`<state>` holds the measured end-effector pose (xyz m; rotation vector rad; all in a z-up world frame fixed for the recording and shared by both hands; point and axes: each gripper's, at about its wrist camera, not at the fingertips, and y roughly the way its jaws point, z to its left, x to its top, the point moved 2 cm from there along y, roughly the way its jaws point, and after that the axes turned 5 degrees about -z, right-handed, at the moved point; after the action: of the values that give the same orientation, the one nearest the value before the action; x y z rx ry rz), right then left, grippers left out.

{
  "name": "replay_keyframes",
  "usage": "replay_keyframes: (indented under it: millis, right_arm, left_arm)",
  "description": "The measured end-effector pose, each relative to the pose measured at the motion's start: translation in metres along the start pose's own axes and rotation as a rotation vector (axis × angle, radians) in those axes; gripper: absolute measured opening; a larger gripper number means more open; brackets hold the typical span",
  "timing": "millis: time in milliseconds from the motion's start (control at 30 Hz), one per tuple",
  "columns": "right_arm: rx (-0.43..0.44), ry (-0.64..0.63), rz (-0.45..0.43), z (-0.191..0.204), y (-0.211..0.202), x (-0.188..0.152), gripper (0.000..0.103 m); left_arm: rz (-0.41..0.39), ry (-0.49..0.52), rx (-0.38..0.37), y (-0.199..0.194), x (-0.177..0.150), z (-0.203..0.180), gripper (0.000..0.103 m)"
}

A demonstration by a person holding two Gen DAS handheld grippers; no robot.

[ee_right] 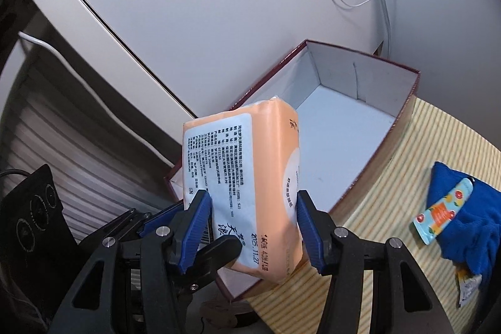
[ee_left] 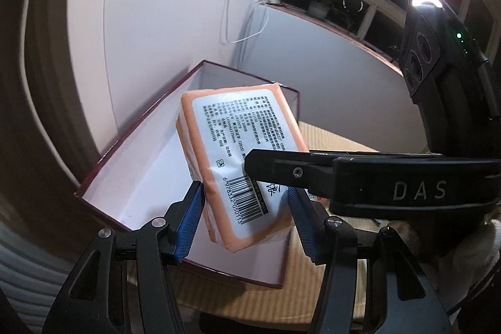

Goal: Organize soft objects
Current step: 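Lift the wipe pack with the right tool and carry it over the box, then open the right tool to drop the wipe pack into the box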

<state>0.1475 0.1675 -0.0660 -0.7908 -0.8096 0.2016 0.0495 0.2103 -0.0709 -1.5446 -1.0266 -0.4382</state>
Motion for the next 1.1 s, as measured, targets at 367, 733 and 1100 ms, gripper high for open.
replay_keyframes:
  millis: [367,733,1100]
  right_arm:
    - [-0.041,0.019,-0.03,-0.015,-0.009,-0.006,0.055]
    - [-0.119,0.062,-0.121,-0.056,-0.071,-0.026,0.062]
    - [-0.253,0.107,-0.197,-0.128,-0.163,-0.058,0.066]
  left_arm:
    - [0.0,-0.007,0.05,0.003,-0.005,0.007,0.054]
    - [-0.025,0.018,0.016,-0.013,-0.008,-0.017,0.054]
    - [-0.007,0.063,-0.081,-0.01,-0.007,-0.065,0.054]
